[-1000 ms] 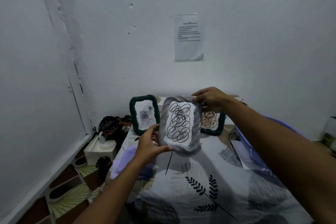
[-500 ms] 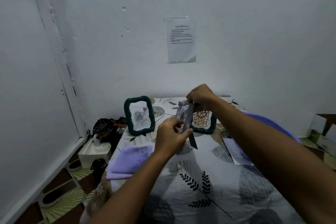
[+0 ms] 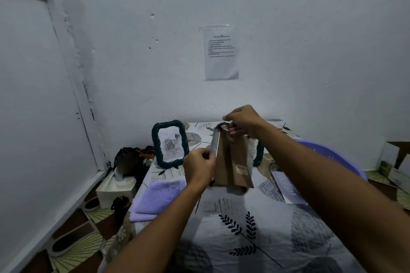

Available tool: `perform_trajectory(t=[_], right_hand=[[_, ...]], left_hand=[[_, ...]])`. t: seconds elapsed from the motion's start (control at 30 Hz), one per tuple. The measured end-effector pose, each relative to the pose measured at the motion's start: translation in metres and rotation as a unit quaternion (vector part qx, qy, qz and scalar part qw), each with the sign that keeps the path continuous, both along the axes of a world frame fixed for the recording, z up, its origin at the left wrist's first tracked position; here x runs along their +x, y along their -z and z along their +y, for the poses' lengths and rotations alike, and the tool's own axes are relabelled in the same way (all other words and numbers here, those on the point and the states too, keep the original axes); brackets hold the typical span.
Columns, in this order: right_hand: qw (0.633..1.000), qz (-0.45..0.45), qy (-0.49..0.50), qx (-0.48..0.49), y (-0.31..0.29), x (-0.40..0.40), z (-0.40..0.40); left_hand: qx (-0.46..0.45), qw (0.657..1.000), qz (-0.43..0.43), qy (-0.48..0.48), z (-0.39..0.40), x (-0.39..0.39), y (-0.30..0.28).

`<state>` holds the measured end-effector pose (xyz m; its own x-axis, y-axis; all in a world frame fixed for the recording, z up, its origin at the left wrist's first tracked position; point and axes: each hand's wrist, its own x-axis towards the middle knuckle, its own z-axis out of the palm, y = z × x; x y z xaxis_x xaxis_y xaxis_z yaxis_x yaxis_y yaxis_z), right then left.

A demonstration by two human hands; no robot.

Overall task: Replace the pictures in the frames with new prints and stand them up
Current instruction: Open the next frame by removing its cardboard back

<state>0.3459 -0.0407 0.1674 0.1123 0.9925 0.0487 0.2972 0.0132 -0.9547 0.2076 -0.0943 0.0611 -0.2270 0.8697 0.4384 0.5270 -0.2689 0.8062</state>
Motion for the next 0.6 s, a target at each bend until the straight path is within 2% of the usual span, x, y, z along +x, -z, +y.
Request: perform_trajectory(t=[0.13,0.37,0.53,0.6], right_hand=[[0.998,-0.015,0.045,0.043,0.010,0.022,-0.005],[0.994,-0.077,0.061,0.054,0.061,0.049,-0.017],[0.999,0.045,-0.007,-0.029,0.095,0.040,-0.033],[0.997,0.053,-0.005,-0.046,0.108,0.035,-0.036]], left_hand=[[-0.071,0.996,-0.049,-0.005,0.011,-0.009,0.006],[-0.108,0.987,-0.120,-0.002,0.028,-0.029,0.019],[-0.158,0.978,-0.135,-0.001,0.042,-0.046,0.039],[-0.189,0.972,-0.137,0.003,0.045,-0.050,0.049]])
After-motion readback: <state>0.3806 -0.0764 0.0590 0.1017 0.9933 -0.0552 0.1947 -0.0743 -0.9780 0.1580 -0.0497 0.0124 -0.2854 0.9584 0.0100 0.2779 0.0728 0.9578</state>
